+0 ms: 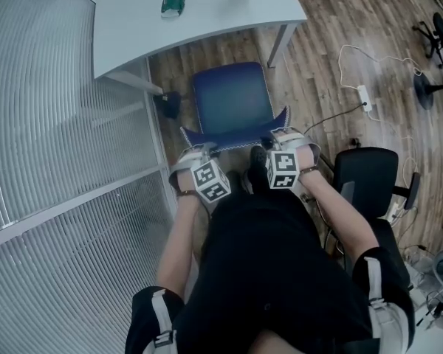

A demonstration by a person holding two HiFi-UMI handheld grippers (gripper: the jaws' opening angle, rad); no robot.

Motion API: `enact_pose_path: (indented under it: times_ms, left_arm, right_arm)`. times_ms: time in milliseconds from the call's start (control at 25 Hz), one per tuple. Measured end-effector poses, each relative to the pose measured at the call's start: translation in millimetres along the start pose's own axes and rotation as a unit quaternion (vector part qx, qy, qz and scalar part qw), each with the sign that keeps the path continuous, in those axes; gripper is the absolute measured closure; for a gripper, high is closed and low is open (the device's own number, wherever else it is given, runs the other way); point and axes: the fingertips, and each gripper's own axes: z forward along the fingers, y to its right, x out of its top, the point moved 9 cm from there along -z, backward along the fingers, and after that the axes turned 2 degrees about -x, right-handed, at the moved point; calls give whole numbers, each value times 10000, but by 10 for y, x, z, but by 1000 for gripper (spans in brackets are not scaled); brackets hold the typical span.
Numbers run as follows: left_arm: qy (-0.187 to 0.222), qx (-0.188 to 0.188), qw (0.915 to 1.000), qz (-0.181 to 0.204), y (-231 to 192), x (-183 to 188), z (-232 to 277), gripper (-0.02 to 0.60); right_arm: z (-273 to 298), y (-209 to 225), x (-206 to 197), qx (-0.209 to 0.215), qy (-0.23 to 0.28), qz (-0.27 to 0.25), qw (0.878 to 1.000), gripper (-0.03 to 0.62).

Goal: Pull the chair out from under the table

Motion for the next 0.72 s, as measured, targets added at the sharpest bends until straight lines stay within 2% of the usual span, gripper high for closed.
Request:
enact_pose_path:
  times_ms: [240, 480, 720]
  left_arm:
    - [125, -92, 9998, 153, 223, -139, 9, 509]
    - [40, -128, 9998, 111, 280, -197, 11, 509]
    - [83, -337, 9992, 181, 356, -238, 25, 509]
  right_arm:
    - [35, -271, 95, -34, -199, 95, 9997, 525]
    - [53, -352, 157, -30, -342, 172, 9993, 525]
    - [65, -450, 187, 23, -425, 221, 9988, 525]
